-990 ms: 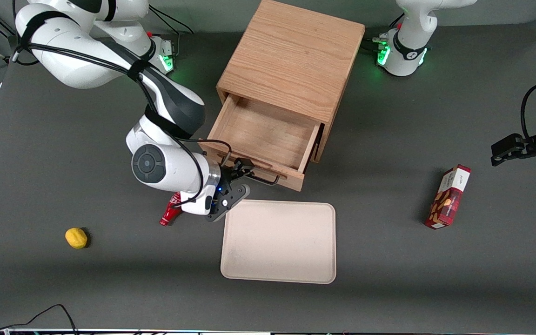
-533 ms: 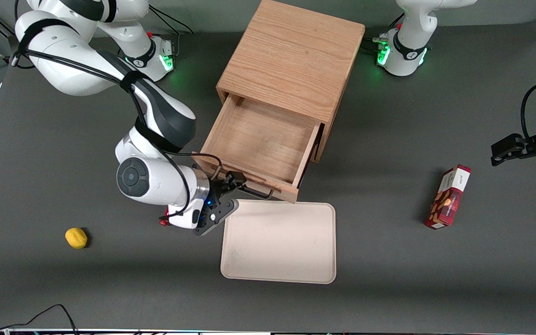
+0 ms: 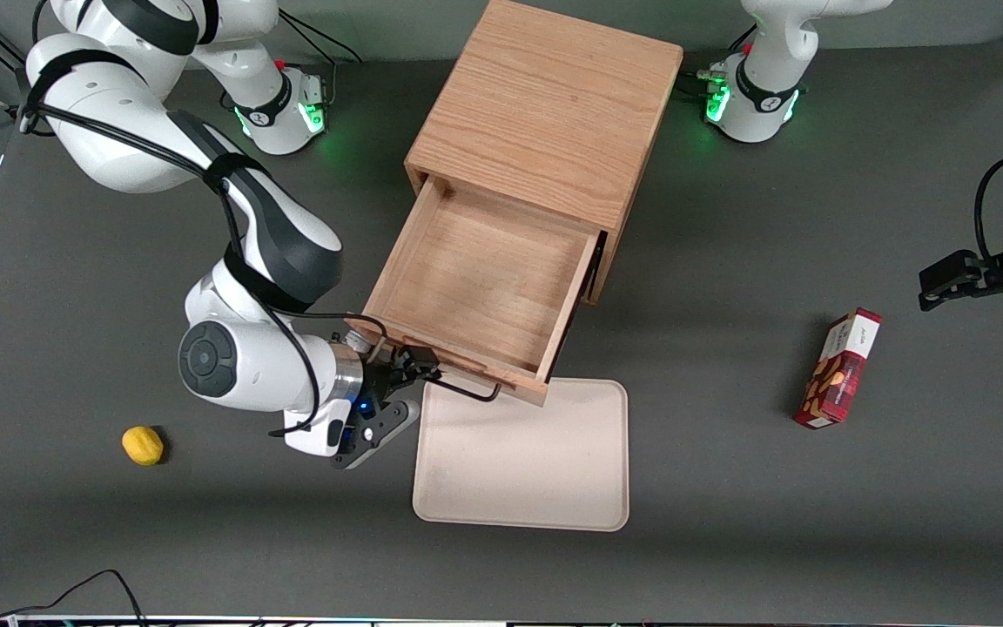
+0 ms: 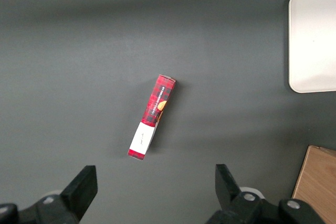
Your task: Open upper drawer
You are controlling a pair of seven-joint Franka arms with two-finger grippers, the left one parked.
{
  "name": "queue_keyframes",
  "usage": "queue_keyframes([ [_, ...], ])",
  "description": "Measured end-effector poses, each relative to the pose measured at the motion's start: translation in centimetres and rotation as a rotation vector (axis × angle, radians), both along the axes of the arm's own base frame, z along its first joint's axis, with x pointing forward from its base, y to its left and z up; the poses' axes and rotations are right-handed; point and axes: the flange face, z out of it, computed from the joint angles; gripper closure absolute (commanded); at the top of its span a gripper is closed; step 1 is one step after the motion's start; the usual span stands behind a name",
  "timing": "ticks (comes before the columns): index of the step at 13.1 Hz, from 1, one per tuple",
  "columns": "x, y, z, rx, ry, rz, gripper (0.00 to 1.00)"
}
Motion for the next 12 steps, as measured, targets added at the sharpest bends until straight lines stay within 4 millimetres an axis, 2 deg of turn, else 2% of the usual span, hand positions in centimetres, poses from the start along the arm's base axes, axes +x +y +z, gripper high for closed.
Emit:
queue_keyframes([
  [4, 0.1, 0.1, 0.8, 0.004, -0.008, 0.004, 0.00],
  [6, -0.1, 0.5, 3.1, 0.009, -0.026, 0.016, 0.00],
  [7, -0.5, 0.5, 5.8, 0.003, -0.048, 0.023, 0.00],
  [8, -1.5, 0.2, 9.4, -0.017, -0.071, 0.034, 0.00],
  [10, -4.8, -0.9, 17.1, -0.097, -0.095, 0.059, 0.00],
  [12, -7.7, -4.1, 23.6, -0.203, -0.128, 0.022, 0.00],
])
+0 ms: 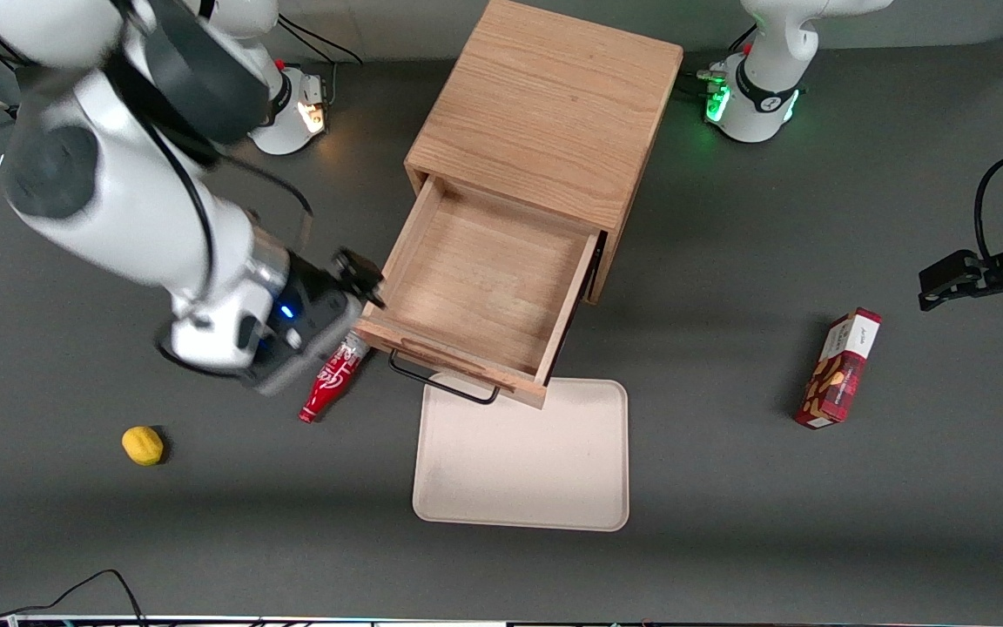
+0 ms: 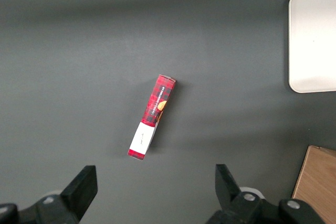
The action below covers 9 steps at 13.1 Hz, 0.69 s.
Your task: Open upper drawer
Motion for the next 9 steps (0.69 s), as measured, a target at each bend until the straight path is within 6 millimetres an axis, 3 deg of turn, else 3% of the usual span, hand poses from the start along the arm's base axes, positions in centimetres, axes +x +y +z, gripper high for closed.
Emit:
queue_keyframes([
  [2, -1.4, -5.6, 5.2, -0.083, -0.065, -0.114, 0.00],
  [5, -4.9, -13.9, 8.7, -0.155, 0.071, -0.286, 0.00],
  [7, -7.2, -16.5, 9.5, -0.198, 0.139, -0.430, 0.00],
  [9, -9.6, -16.7, 8.7, -0.242, 0.175, -0.524, 0.00],
])
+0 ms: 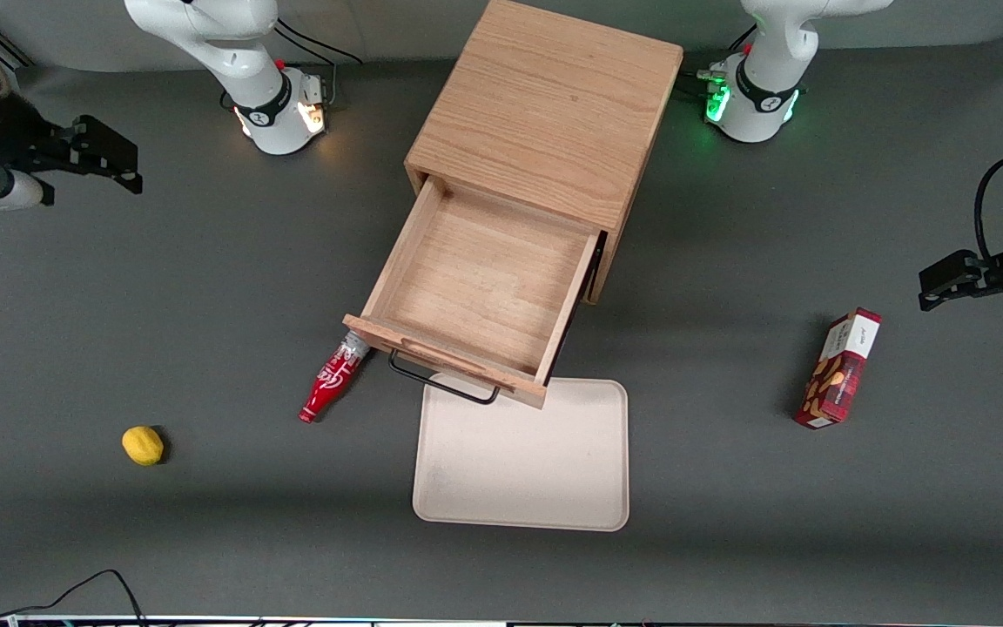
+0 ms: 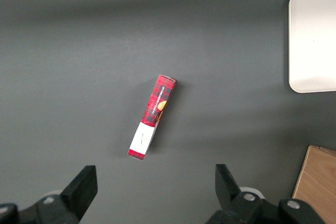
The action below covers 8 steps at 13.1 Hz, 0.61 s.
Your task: Open upper drawer
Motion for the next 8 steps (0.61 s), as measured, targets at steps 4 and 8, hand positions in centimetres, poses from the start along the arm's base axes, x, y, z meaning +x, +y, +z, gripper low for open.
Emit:
queue_keyframes([
  [4, -4.2, -5.9, -2.9, 0.022, -0.035, -0.163, 0.00],
  [8, -7.6, -5.4, -3.5, 0.014, -0.102, -0.162, 0.00],
])
